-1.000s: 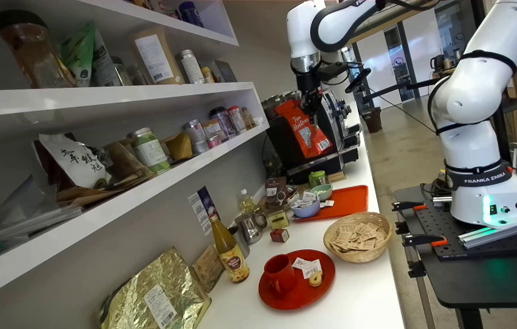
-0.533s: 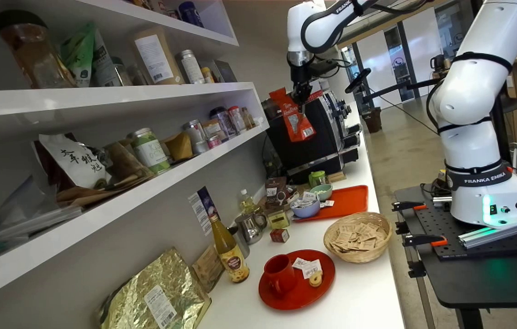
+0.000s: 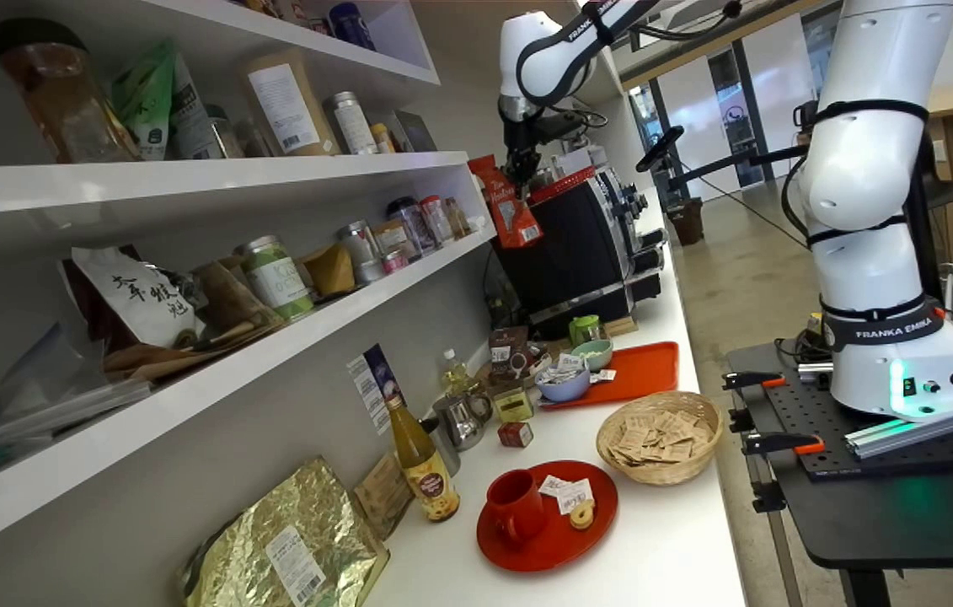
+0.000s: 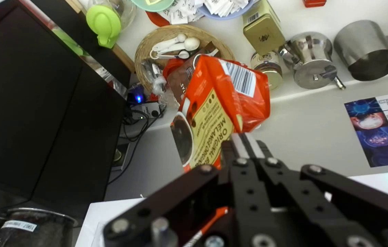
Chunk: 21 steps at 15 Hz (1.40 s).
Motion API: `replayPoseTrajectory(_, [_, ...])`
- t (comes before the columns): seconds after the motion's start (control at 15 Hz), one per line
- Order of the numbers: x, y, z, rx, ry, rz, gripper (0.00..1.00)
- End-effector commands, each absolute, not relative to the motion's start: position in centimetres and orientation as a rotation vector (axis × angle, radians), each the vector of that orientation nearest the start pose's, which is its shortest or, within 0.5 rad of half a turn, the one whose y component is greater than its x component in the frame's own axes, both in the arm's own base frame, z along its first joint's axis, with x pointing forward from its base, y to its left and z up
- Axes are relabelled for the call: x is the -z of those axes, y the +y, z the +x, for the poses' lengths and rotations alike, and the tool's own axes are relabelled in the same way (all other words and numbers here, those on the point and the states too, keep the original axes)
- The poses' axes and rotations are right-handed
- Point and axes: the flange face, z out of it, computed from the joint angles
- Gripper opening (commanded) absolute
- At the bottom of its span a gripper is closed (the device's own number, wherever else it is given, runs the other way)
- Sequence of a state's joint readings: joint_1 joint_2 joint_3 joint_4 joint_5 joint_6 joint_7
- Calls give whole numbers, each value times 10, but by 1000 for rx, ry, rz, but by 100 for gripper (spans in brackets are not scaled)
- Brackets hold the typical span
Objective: Put the orange packet on the shelf
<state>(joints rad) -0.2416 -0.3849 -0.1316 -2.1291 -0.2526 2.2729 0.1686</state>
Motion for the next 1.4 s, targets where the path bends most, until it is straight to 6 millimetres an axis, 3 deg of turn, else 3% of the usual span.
replayPoseTrajectory(0.0, [-650,-210,479,895,669,-3197,1])
replayPoseTrajectory(0.4, [-685,-231,512,1008,694,-3177,1])
replayPoseTrajectory(1.33, [-675,-250,599,1039,529,-3023,1])
